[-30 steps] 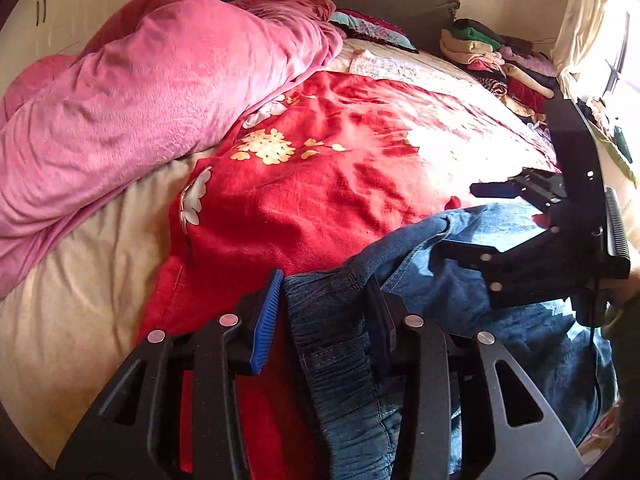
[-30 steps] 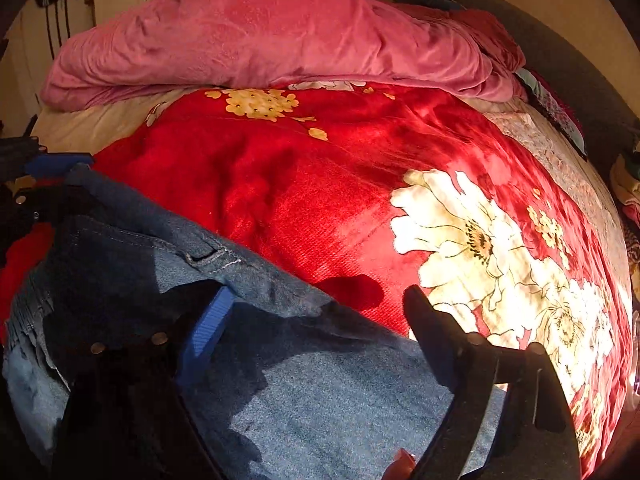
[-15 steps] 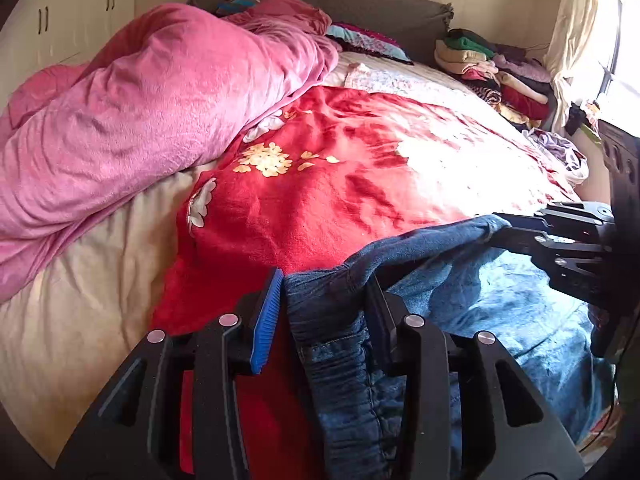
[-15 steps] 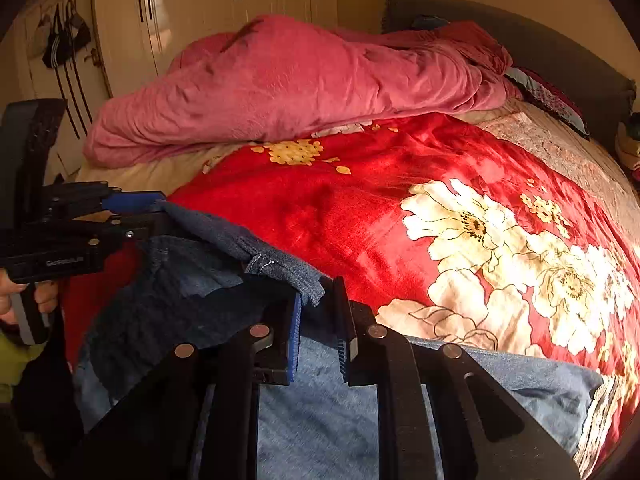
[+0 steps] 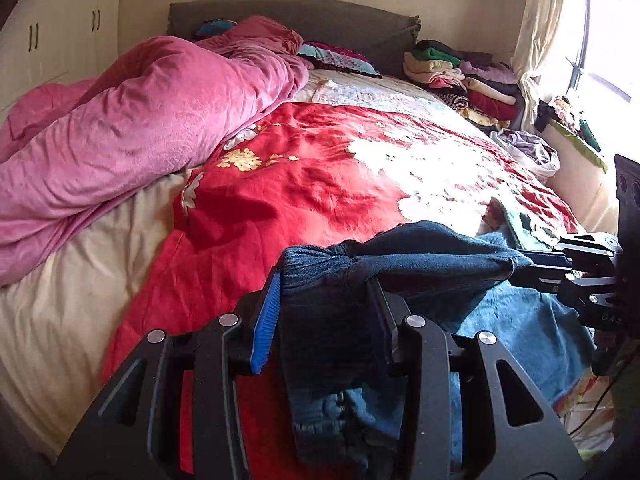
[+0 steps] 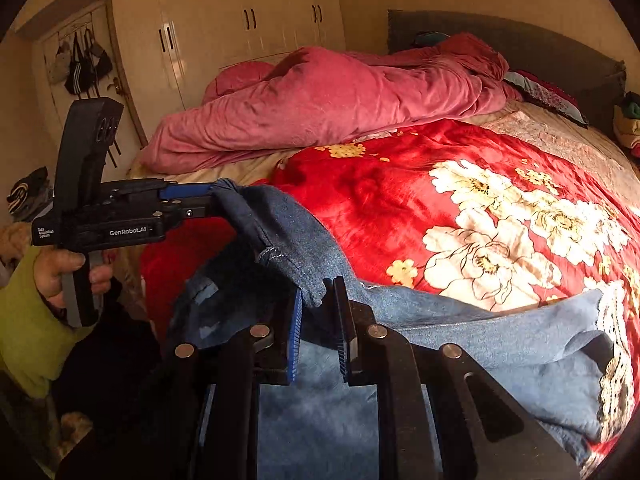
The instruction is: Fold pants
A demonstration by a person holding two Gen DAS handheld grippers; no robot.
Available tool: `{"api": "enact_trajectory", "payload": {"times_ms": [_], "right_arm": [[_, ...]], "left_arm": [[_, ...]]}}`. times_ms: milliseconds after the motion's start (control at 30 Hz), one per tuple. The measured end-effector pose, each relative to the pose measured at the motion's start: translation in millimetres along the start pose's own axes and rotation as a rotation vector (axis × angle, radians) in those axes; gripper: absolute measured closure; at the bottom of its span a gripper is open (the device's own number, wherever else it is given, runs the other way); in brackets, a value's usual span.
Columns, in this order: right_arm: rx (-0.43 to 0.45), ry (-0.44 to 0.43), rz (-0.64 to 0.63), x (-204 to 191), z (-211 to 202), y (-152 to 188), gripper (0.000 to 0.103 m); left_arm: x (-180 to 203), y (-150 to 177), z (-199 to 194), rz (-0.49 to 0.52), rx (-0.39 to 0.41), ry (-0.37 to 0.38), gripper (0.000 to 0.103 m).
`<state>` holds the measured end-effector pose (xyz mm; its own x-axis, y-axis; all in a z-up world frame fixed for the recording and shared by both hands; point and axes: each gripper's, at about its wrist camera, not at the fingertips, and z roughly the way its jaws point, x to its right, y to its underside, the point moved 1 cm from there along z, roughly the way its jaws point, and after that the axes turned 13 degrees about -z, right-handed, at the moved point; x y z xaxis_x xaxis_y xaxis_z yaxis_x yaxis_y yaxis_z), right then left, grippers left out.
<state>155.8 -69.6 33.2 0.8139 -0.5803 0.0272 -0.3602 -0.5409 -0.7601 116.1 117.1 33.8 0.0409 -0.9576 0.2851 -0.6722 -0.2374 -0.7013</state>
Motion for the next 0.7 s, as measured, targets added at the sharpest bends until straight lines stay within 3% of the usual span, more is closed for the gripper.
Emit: {"api": "enact_trajectory", "payload": {"times_ms": [433, 700], "right_arm": [[-0.061, -0.081, -0.032, -70.1, -22.4, 39.1, 0.089], [-0.175, -0.116, -0.075, -96.4, 0.2, 66.8, 0.089]], "left_arm": [[-9.9, 63.4, -24.8, -0.004, -0.073, 0.008, 0.069], [-19.7, 92.3, -24.3, -0.03, -0.154, 0.012, 0.068]]}}
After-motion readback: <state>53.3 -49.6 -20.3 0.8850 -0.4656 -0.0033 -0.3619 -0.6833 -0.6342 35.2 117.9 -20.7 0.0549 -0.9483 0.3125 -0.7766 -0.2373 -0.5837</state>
